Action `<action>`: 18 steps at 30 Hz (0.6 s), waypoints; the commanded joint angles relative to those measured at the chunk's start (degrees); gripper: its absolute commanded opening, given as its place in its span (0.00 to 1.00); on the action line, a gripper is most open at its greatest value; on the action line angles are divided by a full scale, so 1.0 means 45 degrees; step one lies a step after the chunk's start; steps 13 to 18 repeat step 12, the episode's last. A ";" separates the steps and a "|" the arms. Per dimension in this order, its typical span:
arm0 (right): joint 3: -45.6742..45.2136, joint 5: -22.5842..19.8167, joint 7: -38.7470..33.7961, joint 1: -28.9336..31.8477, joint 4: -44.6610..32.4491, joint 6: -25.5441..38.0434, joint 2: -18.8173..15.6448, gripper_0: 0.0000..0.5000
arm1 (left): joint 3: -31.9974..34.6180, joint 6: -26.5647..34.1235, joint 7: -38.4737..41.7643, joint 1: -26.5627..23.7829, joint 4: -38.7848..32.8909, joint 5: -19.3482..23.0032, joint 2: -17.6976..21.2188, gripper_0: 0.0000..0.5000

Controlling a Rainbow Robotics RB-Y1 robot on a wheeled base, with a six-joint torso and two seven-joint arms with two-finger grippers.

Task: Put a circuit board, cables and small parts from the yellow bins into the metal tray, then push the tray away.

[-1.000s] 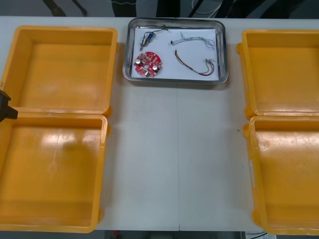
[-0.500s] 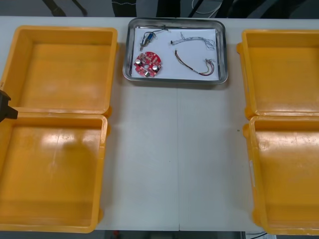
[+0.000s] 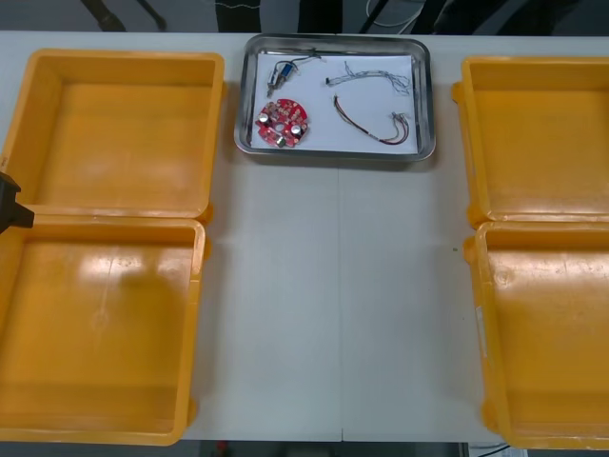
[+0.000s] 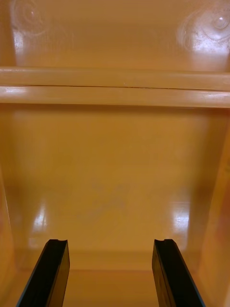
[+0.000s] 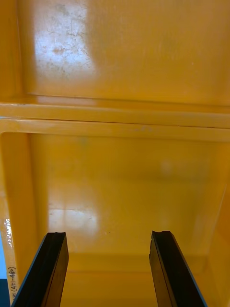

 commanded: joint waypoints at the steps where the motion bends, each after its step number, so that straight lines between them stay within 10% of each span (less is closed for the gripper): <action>1: -0.0312 0.0005 -0.0458 -0.0262 -0.0083 0.0038 -0.0557 1.00 | 0.0378 -0.0121 -0.1267 0.0204 -0.0339 -0.0080 -0.0111 1.00; 18: -0.0312 0.0005 -0.0458 -0.0262 -0.0083 0.0038 -0.0557 1.00 | 0.0378 -0.0121 -0.1267 0.0204 -0.0339 -0.0080 -0.0111 1.00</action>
